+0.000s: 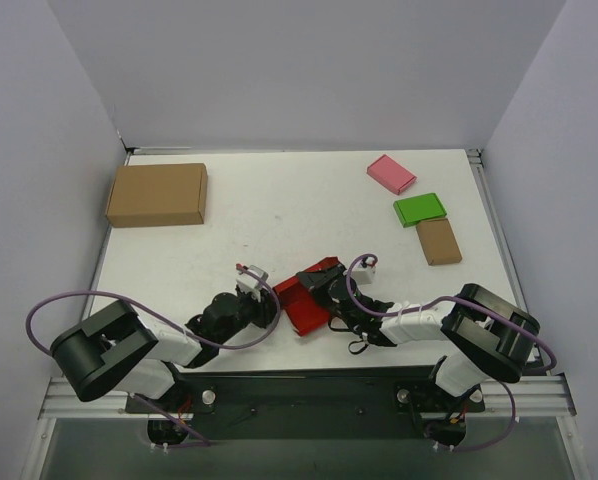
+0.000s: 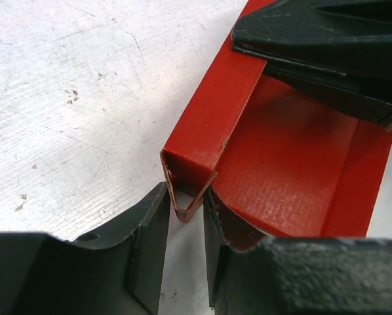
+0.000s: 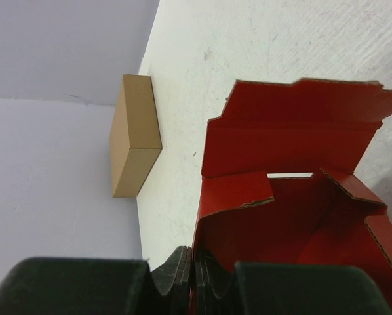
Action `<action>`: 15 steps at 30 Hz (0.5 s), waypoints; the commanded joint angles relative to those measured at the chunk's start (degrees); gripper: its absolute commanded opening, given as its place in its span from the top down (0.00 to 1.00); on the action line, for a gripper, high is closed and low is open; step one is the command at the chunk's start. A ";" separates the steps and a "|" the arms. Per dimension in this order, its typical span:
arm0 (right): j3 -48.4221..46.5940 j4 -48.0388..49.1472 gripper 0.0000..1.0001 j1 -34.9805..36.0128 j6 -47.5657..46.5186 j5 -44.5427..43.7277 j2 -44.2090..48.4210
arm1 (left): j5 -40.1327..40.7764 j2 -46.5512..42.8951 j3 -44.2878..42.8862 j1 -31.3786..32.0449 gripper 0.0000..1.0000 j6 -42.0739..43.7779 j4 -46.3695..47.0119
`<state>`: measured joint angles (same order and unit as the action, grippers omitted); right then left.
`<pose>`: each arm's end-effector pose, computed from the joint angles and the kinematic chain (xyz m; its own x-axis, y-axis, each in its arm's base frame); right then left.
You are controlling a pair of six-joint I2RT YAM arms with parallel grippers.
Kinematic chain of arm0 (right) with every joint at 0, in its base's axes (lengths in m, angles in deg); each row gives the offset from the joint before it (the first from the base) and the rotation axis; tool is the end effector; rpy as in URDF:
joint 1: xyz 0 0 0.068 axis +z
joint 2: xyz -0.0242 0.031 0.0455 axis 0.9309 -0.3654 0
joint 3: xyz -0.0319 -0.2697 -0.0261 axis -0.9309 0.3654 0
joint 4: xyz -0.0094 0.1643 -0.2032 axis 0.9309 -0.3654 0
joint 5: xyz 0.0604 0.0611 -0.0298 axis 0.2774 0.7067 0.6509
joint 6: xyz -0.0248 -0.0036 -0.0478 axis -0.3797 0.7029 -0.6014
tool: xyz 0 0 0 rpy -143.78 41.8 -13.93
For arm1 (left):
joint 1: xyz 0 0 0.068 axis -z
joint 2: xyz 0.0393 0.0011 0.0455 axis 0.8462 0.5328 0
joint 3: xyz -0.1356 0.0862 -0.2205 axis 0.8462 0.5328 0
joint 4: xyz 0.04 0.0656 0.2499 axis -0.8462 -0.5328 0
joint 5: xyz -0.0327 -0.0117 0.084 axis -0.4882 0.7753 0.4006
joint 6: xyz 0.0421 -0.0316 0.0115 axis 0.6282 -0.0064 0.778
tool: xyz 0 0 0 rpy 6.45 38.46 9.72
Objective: Fold the paper box
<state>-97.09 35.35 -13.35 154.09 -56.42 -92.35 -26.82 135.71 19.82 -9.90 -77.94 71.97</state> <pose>0.1674 0.2208 0.1695 -0.6016 0.7873 -0.1347 0.0420 0.1996 0.9790 0.1425 -0.1532 0.1272 -0.4144 -0.0374 -0.9093 0.5773 0.7616 -0.2944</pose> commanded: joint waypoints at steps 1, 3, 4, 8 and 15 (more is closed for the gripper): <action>-0.60 -3.09 1.00 1.73 -2.04 1.41 0.37 | 4.69 0.47 -1.57 -0.26 0.66 -1.14 9.48; -0.69 -3.09 1.00 1.82 -1.96 1.58 0.28 | 4.87 0.56 -1.74 -0.18 0.66 -1.23 10.10; -0.77 -3.09 1.00 1.82 -1.95 1.67 0.19 | 4.96 0.65 -2.00 -0.26 0.66 -1.06 10.01; -1.13 -3.27 1.00 2.08 -1.96 1.76 -0.25 | 6.97 0.56 -2.45 -0.17 0.67 -0.53 9.40; -1.56 -3.53 1.00 2.52 -1.52 1.76 -0.78 | 12.42 1.44 -3.06 1.23 0.69 -0.18 10.70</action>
<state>-97.66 35.28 -12.63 154.13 -56.70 -92.37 -21.20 136.58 19.84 -9.05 -78.44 73.44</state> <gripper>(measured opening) 0.057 0.322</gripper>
